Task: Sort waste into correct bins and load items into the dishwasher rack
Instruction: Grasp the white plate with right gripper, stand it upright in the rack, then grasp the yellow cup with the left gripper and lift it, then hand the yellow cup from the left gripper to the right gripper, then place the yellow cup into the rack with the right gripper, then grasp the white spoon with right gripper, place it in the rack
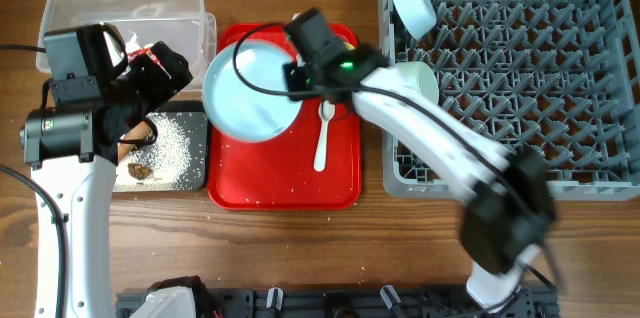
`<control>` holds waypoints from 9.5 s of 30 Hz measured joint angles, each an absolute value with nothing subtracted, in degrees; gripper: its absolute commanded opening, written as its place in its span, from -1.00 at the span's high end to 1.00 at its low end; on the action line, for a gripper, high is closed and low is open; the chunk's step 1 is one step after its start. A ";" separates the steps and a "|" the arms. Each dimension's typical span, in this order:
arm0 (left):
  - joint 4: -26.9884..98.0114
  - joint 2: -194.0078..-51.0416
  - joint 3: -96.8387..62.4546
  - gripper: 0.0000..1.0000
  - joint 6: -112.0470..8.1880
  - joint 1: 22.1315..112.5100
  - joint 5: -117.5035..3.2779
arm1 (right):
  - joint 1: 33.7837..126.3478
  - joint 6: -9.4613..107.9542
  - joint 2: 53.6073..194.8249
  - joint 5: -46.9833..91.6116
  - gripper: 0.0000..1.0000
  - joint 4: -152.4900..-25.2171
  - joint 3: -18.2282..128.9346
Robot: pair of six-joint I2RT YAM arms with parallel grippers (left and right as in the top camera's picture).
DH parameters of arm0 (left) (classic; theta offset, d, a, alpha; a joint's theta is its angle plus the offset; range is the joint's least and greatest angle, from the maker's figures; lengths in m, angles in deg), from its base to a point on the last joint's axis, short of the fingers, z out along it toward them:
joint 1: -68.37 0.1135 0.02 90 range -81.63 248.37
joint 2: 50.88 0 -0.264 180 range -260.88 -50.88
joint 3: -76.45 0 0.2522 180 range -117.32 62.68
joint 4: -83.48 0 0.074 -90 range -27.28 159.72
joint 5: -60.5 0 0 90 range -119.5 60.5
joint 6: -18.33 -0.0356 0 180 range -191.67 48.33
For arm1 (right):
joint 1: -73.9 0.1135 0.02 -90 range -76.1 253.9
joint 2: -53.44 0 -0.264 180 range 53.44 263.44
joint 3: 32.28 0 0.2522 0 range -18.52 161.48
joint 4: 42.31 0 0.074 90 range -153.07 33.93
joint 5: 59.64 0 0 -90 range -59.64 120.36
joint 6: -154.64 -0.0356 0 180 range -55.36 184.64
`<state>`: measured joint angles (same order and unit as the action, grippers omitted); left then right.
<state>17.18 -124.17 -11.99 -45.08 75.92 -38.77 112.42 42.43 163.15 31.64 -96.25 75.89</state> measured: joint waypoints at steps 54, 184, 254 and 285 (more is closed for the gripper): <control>17.18 -124.22 -11.99 -1.00 -45.08 75.92 -38.77 | 98.98 63.45 150.00 24.12 -0.99 -106.15 73.40; 41.55 -155.43 -17.94 0.92 -42.24 65.89 -118.88 | 91.73 68.61 160.12 -41.19 -0.33 -92.93 80.94; 42.65 -155.28 -17.94 -1.00 -42.39 65.89 -53.03 | 88.25 52.52 146.26 19.88 -0.36 -126.72 73.92; 35.35 -155.23 -17.94 -0.99 -42.41 70.41 -33.81 | 108.32 26.30 176.84 23.22 0.91 -100.97 69.79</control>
